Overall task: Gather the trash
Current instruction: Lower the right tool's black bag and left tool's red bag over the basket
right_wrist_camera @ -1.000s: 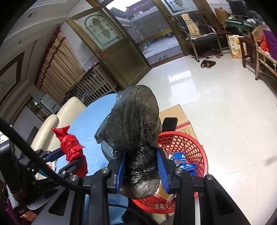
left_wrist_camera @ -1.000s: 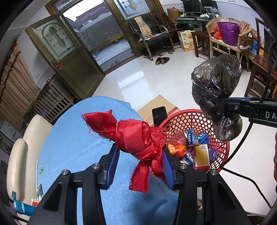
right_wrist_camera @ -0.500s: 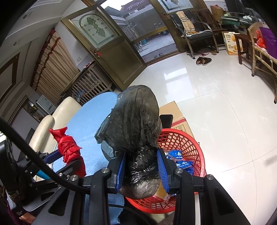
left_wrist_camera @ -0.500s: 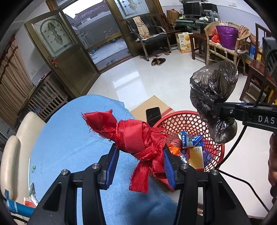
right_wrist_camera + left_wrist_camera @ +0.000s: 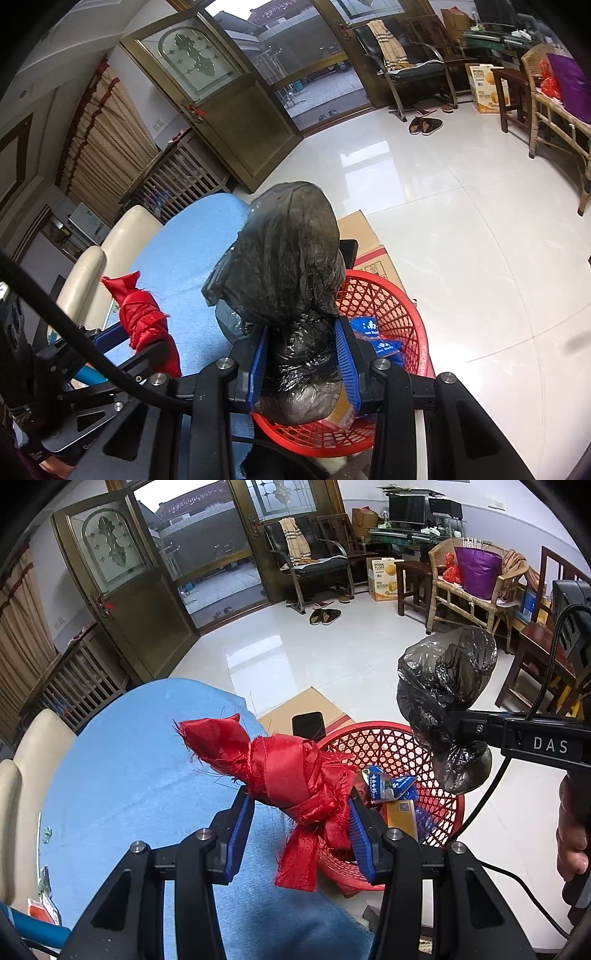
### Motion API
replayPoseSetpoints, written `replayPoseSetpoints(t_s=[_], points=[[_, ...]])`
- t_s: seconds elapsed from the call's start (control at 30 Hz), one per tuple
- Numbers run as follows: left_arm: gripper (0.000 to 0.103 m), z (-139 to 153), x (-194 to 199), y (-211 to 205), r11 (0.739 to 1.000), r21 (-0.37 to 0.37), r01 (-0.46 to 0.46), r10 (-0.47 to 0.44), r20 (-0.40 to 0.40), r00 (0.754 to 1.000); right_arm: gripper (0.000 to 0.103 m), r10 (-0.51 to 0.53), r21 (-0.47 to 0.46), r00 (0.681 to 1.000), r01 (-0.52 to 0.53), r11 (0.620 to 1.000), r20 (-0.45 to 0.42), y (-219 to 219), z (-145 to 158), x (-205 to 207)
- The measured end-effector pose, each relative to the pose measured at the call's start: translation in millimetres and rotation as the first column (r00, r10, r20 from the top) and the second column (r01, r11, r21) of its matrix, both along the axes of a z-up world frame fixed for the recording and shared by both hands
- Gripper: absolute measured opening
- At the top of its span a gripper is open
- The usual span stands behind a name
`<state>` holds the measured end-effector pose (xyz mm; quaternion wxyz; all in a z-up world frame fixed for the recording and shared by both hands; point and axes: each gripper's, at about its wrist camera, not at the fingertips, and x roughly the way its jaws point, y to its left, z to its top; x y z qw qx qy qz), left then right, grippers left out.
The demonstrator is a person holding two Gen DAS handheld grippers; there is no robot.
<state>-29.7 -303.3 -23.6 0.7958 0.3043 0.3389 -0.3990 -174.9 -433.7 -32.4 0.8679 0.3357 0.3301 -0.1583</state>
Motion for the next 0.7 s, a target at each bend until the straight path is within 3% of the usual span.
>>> replayPoseSetpoints(t_s=[0.7], points=[[0.051,-13,5,-2,1.000,0.016,-0.016,0.016,-0.029,0.999,0.039,0.009,0.020,1.000,-0.008,1.000,-0.026,-2,-12,8]])
